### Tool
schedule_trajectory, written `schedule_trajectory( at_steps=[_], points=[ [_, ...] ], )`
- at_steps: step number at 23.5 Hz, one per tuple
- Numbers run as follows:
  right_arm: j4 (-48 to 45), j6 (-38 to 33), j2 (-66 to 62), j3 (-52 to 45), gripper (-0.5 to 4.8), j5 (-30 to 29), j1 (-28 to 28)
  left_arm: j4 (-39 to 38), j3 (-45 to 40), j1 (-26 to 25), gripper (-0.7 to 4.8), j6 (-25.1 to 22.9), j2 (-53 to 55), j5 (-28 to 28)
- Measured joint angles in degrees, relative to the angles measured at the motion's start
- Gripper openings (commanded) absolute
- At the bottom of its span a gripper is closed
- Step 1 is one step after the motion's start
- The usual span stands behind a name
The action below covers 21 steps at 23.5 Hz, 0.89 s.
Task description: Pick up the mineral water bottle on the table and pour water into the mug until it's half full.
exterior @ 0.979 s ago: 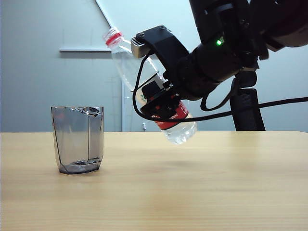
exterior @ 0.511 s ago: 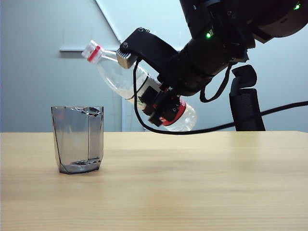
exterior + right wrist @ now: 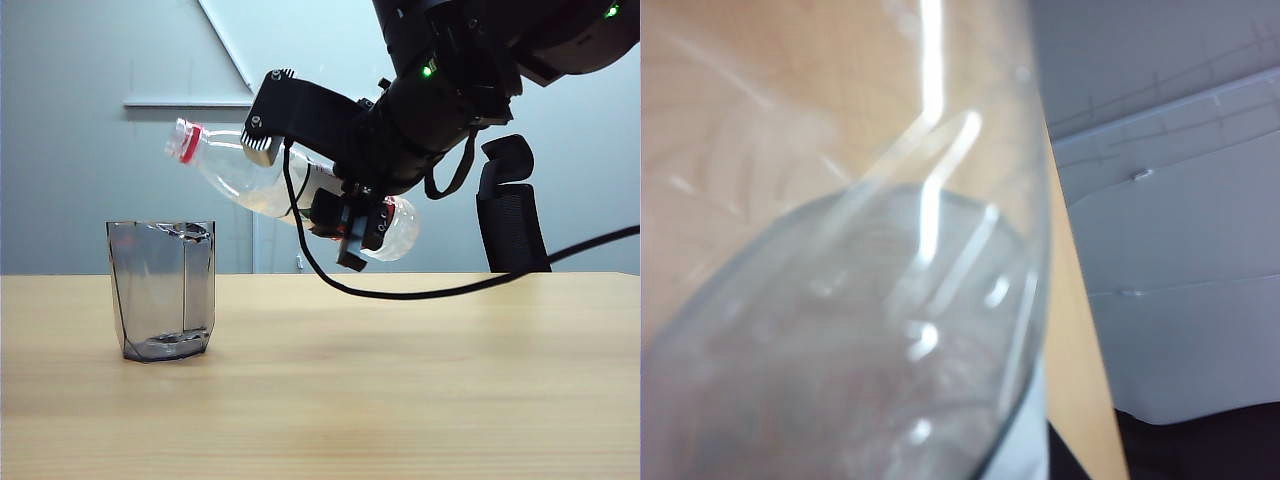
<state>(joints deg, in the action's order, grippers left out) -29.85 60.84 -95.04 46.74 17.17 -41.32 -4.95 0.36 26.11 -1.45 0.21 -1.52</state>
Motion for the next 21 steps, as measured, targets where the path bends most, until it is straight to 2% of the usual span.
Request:
schedule_trajectory(
  at_steps=[12,21],
  points=[
    [-1.92,7.78,0.02,-0.02,2.52,3.5,0.02,-0.02,0.0,0.0,-0.02,0.0,0.0,0.0],
    [-2.4,9.99,0.0,-0.02,2.51,4.9,0.02,0.0,0.0,0.0,-0.02,0.0,0.02,0.0]
  ],
)
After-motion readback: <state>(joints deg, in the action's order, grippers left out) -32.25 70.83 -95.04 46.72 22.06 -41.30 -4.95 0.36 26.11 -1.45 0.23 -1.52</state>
